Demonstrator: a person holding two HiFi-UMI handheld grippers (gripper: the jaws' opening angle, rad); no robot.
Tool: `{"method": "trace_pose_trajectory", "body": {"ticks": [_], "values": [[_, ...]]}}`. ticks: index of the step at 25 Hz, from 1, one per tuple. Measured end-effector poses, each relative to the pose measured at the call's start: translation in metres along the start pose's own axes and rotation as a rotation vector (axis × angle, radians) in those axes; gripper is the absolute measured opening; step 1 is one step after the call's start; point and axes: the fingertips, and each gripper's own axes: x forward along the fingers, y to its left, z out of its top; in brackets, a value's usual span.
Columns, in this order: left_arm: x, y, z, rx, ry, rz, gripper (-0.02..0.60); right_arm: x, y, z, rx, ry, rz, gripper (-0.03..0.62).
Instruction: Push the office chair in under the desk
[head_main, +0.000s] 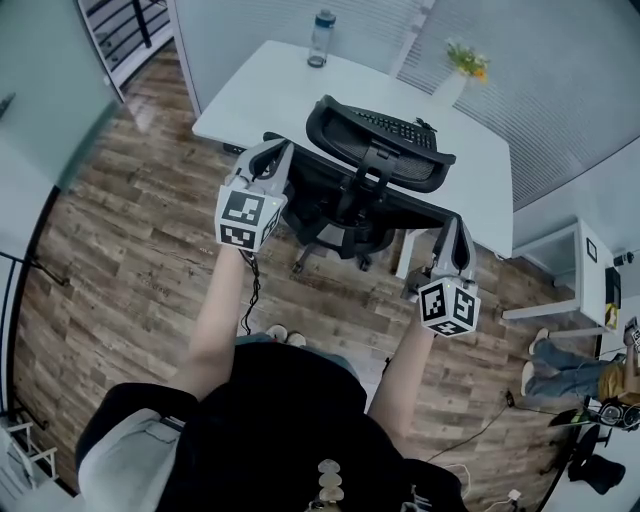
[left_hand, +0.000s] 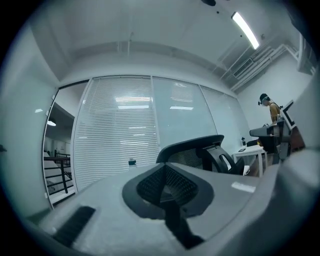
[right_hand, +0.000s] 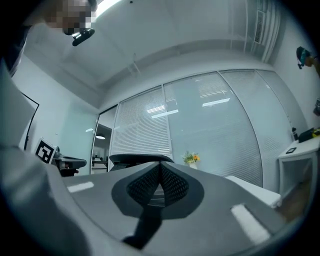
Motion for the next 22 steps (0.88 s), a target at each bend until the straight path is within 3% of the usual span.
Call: {"method": "trace_pose_trajectory", "body": {"ticks": [8,22], "values": [[0.003,-0.008,0.003,0.041,0.013,-0.002,0.008,-0.005,-0.004,-0.010,-0.030,0.033,-0.020,0.005],[0.003,-0.020,-0.008,0.034,0.024,-0.054,0.008,-0.001,-0.002,-0.012,-0.075,0.063,0.009,0.005]]}}
